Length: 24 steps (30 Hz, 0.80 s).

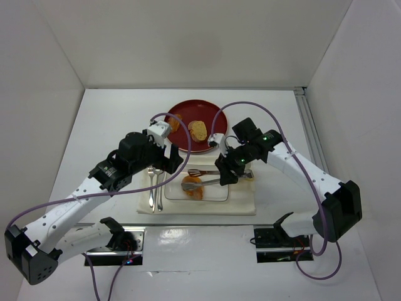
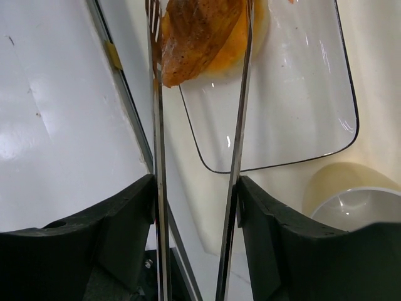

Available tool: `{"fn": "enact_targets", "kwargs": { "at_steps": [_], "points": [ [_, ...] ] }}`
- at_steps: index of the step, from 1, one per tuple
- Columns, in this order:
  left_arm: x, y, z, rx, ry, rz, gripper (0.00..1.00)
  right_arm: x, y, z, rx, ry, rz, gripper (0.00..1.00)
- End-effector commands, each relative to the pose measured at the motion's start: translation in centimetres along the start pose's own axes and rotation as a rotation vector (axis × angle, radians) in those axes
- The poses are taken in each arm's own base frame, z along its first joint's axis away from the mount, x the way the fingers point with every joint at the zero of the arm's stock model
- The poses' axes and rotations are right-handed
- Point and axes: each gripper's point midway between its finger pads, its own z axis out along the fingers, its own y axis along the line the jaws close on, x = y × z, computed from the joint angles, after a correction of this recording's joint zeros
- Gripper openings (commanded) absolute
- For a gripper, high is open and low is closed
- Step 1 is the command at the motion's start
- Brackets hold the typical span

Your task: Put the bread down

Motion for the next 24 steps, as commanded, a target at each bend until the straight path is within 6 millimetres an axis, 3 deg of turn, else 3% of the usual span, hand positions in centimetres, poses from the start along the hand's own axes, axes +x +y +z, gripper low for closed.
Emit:
{"fn": "enact_targets", "kwargs": {
  "at_steps": [1,10,17,20,24],
  "points": [
    [-1.3,-0.1,-0.2,0.004,-0.060,0.025,1.00,-0.7,0.1,-0.3,0.017,-0.028,-0.033,0.62],
    [-1.3,-0.1,-0.2,0.004,-0.060,0.025,1.00,-4.5,-0.7,-3.1,0.094,-0.128,-0.103,0.62],
    [-1.3,-0.1,-0.2,0.004,-0.060,0.025,1.00,-5.9,-0.9,-5.2,0.138,-0.185,-0.129,0.62],
    [-1.3,-0.1,-0.2,0.004,-0.060,0.025,1.00,-6.2,-2.2,-6.7,0.205,-0.223,-0.124,0.62],
    [-1.3,-0.1,-0.2,0.004,-0.060,0.025,1.00,-6.5,-6.0,-10.9,0.439,-0.316,-0.080,0.62]
  ]
}}
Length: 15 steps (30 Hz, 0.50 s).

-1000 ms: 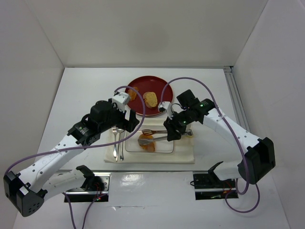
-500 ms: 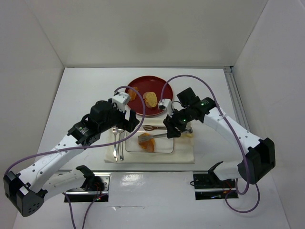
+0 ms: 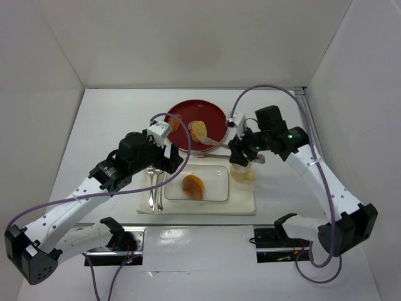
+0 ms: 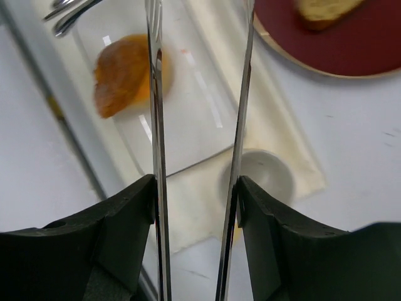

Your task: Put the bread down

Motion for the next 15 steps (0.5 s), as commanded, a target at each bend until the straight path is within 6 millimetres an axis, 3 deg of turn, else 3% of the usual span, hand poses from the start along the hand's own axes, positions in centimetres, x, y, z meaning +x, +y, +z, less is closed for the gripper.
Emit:
{"fn": "enact_targets", "kwargs": {
  "at_steps": [1,5,6,9,10,15],
  "points": [
    [-1.3,-0.1,-0.2,0.005,-0.060,0.025,1.00,-3.4,-4.5,-3.9,0.261,-0.164,-0.023,0.62],
    [-1.3,-0.1,-0.2,0.005,-0.060,0.025,1.00,-1.7,-9.1,-5.8,0.464,-0.173,0.064,0.61],
    [-1.3,-0.1,-0.2,0.005,-0.060,0.025,1.00,-0.9,-10.6,-6.9,0.538,-0.174,0.103,0.61],
    [-1.5,-0.3,-0.2,0.015,-0.067,0.026,1.00,1.8,-13.7,-7.7,0.684,-0.157,0.163,0.60],
    [-1.7,-0.4,-0.4,0.016,-0.077,0.026,1.00,4.0,-14.7,-7.5,0.742,-0.108,0.195,0.60],
    [-1.6,-0.5,-0.4,0.026,-0.075,0.027,1.00,8.2,-17.9,-6.7,0.826,-0.057,0.295,0.60]
  ]
}}
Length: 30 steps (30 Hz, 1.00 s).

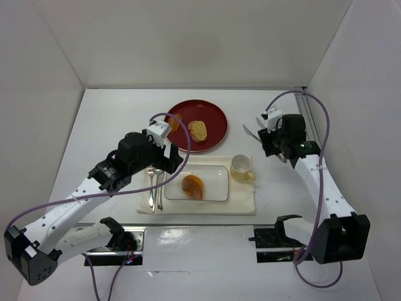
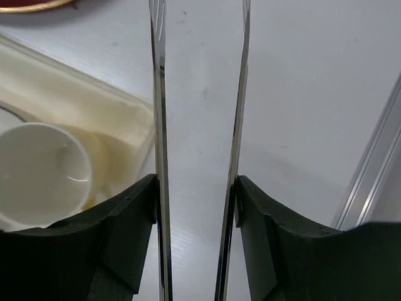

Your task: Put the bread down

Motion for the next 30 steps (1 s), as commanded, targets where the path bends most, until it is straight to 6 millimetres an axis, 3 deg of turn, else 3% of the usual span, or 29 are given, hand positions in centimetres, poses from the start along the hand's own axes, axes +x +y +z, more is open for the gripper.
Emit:
{"fn": "enact_targets", "kwargs": {
  "at_steps": [1,7,15,23,30],
  "points": [
    [-1.5,-0.5,-0.3,0.023,-0.068,0.026,1.00,-0.8,-3.8,1.5,0.145,-0.055,0.054,0.60],
    [-1.5,-0.5,-0.3,0.023,-0.068,0.026,1.00,3.5,-7.0,4.8,0.193,0.061,0.147,0.60],
    [-1.7,-0.5,-0.5,0.024,-0.077,0.027,1.00,7.6,-8.7,7.4,0.141,0.157,0.278,0.60],
    [-1.6,-0.7,-0.6,0.033,-0.075,0.027,1.00,11.3,-7.1,8.9,0.062,0.304,0.326,0.61],
    [-1.6,-0.7,-0.6,0.033,-0.075,0.027,1.00,12.9,-6.4,9.2,-0.018,0.351,0.384,0.74]
  ]
}}
